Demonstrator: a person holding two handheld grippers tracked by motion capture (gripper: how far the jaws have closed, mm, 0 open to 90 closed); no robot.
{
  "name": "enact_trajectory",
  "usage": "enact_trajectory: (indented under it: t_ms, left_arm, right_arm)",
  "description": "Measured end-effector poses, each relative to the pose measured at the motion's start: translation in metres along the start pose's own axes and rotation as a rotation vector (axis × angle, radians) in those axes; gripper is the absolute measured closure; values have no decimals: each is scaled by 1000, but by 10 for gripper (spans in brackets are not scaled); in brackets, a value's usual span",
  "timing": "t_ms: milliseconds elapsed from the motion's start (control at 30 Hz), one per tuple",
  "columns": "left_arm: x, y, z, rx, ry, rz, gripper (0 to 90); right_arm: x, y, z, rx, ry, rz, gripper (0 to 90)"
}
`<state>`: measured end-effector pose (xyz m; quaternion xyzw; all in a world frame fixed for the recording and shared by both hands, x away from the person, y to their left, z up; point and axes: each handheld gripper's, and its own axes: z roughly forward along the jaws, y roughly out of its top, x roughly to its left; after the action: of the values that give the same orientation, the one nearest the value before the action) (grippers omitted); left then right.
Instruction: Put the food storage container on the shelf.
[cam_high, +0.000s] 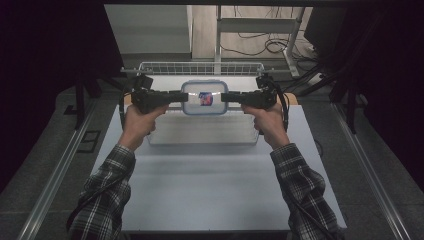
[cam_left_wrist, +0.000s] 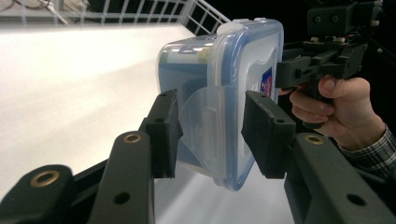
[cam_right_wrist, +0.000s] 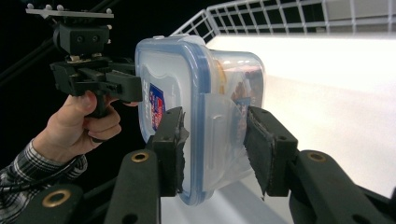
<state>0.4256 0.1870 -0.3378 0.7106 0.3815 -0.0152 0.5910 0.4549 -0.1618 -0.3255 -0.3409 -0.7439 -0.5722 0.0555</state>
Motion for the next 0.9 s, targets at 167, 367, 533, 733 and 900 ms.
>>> enact_trajectory:
  t_ms: [167, 367, 533, 733, 900]
  left_arm:
    - [15, 8, 8, -13, 6, -24, 567]
    - [28, 9, 13, -44, 18, -49, 562]
    - [26, 10, 14, -42, 68, -16, 547]
    - [21, 9, 23, -20, 141, 15, 506]
    - [21, 6, 28, 3, 149, 21, 533]
  right_arm:
    - [-13, 11, 8, -8, -7, 23, 580]
    - [-29, 13, 18, -11, -4, 74, 578]
    - [-31, 15, 21, -15, -9, 80, 569]
    - [-24, 13, 26, -6, -71, 39, 523]
    - [-23, 15, 24, -18, -122, 22, 522]
